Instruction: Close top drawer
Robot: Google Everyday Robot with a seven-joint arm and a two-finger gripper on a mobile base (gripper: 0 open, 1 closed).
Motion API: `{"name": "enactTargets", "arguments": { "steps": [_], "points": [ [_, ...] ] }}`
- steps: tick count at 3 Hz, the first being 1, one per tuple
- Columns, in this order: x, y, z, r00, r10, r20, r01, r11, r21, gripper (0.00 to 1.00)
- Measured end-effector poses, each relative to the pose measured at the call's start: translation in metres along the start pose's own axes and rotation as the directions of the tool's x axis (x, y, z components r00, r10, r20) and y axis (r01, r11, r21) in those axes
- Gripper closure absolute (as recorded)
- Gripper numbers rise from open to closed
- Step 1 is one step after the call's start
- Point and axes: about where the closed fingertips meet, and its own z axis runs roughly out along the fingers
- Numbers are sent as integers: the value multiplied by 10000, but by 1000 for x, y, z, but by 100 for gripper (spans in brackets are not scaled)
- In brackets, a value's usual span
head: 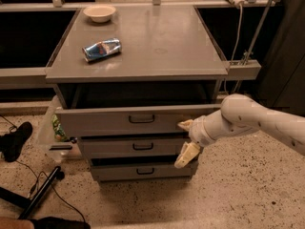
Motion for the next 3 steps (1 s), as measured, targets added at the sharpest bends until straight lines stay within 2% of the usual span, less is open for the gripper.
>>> {"name": "enactTargets", "arguments": {
  "steps": [2,3],
  "points": [
    [38,-61,13,9980,602,164,-612,9956,704,0],
    [38,-61,13,9980,602,164,-612,9956,704,0]
  ]
}}
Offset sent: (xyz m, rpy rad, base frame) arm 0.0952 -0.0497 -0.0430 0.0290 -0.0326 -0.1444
